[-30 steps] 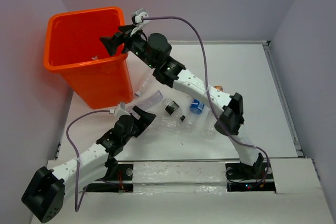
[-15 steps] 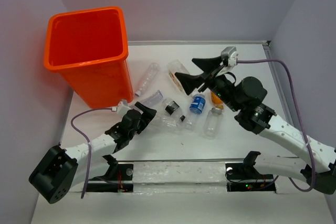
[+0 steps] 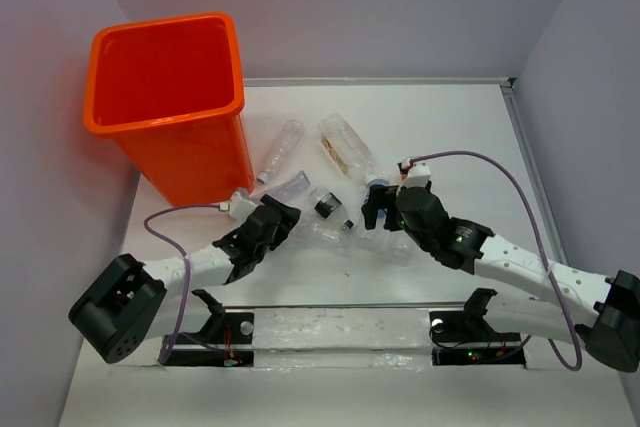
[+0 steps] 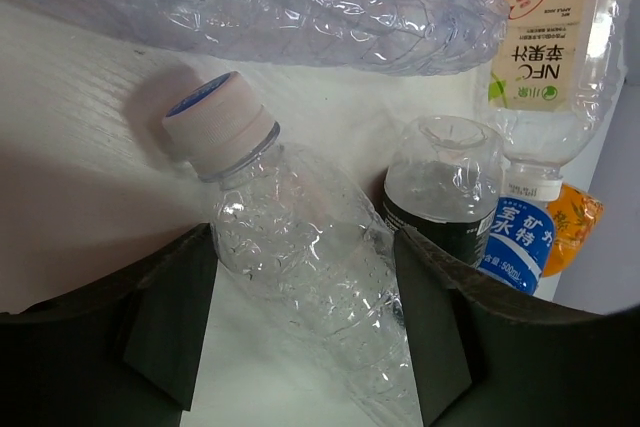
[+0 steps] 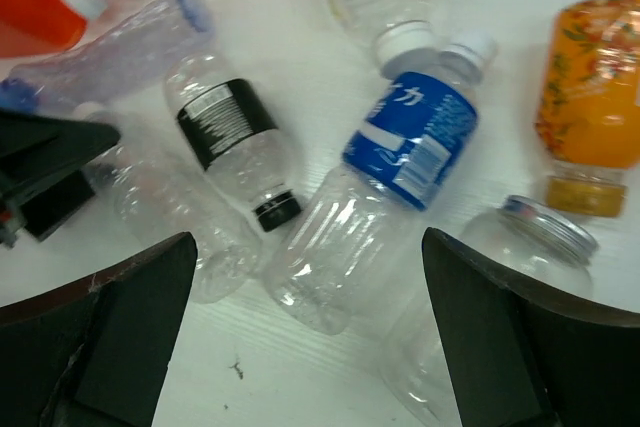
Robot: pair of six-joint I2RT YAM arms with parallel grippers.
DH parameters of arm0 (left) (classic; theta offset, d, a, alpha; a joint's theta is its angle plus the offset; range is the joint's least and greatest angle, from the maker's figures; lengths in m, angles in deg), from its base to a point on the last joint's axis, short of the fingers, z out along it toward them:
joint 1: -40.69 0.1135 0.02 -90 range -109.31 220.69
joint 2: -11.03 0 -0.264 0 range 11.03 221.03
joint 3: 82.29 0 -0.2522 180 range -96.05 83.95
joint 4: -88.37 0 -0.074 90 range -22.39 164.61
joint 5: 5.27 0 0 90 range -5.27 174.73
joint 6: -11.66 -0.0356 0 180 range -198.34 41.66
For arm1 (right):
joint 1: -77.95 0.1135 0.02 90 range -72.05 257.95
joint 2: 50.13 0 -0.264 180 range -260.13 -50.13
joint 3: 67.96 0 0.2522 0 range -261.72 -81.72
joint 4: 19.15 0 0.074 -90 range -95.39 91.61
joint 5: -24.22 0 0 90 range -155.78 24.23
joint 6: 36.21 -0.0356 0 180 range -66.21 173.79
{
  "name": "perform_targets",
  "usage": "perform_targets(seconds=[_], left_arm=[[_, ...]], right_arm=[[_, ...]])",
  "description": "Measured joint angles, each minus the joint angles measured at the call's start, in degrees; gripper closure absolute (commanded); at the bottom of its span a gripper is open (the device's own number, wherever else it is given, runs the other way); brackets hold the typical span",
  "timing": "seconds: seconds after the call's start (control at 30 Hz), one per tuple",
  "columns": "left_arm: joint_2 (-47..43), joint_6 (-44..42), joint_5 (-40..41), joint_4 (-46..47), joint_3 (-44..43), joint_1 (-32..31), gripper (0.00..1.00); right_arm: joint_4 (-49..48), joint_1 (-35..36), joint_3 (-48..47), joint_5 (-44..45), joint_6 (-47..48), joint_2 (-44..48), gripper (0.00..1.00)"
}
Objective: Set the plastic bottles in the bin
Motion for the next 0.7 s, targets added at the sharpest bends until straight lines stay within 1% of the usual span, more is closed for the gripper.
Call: perform_targets(seconds=[0.07,0.2,0.23,0.27,0.33,0.43,0.53,0.57,0.63,0.7], left_arm=[[-0.15,0.28,0.90,-0.37,0.00,-0.48,0.53],[-1.86,0.15,2.14,-2.54,0.02,-1.97,0.54],[-2.49,0.02,2.40,-3.34,0.02,-2.54,0.54],[-3.54,-0.04,2.64,-4.52,0.07,-3.23,0.57],[-5.90,-0.24,2.86,-6.21,0.11,-5.03,0.60],[-9.51,-0.44,2.95,-8.87,0.11,-7.96,0.61],[-14.21,-0.52,3.93,-13.20,-0.13,-11.39,0.61],[-17.59,-0.52,4.72,-16.57,-0.79,-13.09,0.61],[-19.41,-0.52,5.40,-18.67,-1.46,-14.82,0.61],[-24.15,-0.59,7.39,-23.96,-3.61,-17.09,0.61]], right_arm=[[2.29,-0.22,0.17,5.25,-2.86,1.01,0.00],[6.51,-3.08,0.50,11.17,-6.69,1.73,0.00],[6.93,-4.33,0.85,11.47,-7.37,1.79,0.00],[7.26,-5.40,1.31,11.65,-7.87,1.97,0.00],[8.46,-8.37,2.89,11.76,-9.25,2.54,0.01],[10.67,-11.06,4.61,11.56,-10.62,2.54,0.00],[12.46,-11.45,5.11,10.23,-11.96,1.90,0.00],[12.61,-11.45,5.18,9.62,-12.39,1.70,0.00],[12.68,-11.45,5.73,8.39,-13.42,1.53,0.00],[12.70,-11.45,6.45,7.13,-14.29,1.29,0.00]])
